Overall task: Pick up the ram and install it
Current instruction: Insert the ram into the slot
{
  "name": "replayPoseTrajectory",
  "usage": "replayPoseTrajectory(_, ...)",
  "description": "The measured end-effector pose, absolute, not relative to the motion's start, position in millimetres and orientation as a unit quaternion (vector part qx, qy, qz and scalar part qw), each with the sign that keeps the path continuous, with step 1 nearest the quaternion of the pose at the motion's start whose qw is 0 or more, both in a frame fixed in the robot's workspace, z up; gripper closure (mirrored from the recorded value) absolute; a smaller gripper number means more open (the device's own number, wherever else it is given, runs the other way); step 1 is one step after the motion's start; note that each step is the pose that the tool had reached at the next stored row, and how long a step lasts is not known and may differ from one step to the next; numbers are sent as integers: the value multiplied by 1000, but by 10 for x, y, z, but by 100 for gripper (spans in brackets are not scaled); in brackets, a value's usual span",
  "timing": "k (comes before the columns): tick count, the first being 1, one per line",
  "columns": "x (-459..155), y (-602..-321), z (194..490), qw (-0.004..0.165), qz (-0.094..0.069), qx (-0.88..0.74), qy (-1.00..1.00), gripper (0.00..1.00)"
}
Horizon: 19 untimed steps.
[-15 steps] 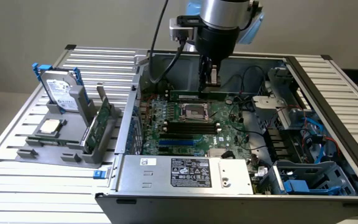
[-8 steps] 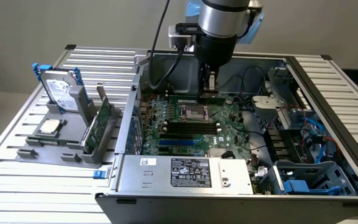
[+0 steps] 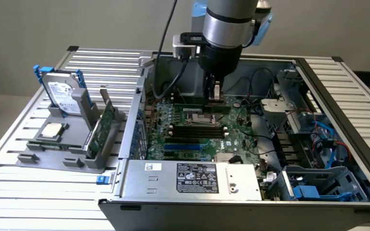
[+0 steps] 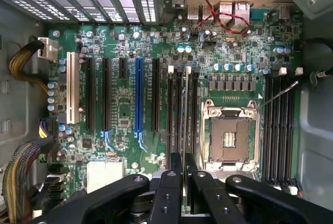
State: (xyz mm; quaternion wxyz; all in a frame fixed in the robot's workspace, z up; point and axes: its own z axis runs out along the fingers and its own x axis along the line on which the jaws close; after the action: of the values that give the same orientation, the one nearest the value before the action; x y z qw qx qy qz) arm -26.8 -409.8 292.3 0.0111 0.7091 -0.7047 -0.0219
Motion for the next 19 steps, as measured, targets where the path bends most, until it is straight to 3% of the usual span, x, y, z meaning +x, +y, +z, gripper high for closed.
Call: replayPoseTrajectory(19,-275,-4137,2577,11,-22,709,-705,86)
